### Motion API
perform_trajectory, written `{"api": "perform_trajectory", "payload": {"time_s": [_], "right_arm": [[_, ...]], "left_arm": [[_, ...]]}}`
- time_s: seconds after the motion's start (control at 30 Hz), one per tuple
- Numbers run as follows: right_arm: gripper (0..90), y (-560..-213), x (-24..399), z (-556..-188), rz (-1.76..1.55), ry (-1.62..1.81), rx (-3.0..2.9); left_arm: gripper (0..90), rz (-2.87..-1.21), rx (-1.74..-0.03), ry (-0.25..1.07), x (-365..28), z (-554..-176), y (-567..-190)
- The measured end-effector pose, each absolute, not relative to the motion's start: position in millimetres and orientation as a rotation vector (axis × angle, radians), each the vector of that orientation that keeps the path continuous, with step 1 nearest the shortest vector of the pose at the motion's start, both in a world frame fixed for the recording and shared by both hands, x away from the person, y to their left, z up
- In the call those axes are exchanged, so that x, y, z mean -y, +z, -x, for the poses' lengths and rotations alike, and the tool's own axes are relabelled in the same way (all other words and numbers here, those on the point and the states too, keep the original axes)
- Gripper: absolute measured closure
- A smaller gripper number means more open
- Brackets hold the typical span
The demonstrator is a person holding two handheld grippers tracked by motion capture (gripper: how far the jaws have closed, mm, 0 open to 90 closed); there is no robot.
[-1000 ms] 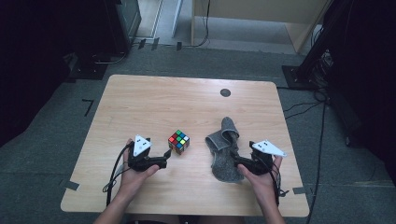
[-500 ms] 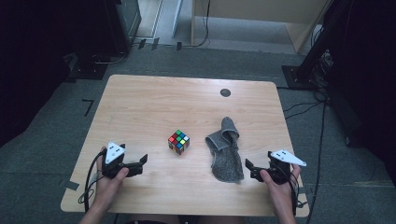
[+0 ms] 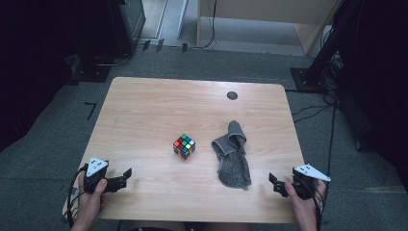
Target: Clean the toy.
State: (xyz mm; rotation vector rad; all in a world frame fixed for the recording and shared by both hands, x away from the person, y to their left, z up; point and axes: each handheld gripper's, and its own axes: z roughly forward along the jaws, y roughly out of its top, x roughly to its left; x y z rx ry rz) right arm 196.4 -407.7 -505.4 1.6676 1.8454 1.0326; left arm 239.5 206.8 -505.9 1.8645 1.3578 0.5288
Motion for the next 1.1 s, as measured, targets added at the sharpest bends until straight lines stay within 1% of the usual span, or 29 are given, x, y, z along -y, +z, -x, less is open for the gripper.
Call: {"api": "perform_trajectory", "payload": {"time_s": [0.13,0.27,0.4,0.6,1.1], "right_arm": [[0.1,-514,410,-193,-1.649,0.924,-1.871],[0.9,-518,410,-192,-1.659,0.877,-1.885],[3.8,-525,409,-192,-1.669,0.837,-1.902],[2.5,-526,406,-192,-1.658,0.828,-1.899],[1.2,-526,406,-192,-1.665,0.823,-1.895]], "left_arm": [[4.6,-1.917,-1.419,0.567,-215,-238,-511],[4.6,-1.955,-1.431,0.606,-216,-238,-513],[4.6,-2.019,-1.428,0.595,-211,-240,-517],[2.6,-2.014,-1.424,0.584,-211,-241,-519],[2.6,-2.012,-1.424,0.582,-211,-241,-519]]}}
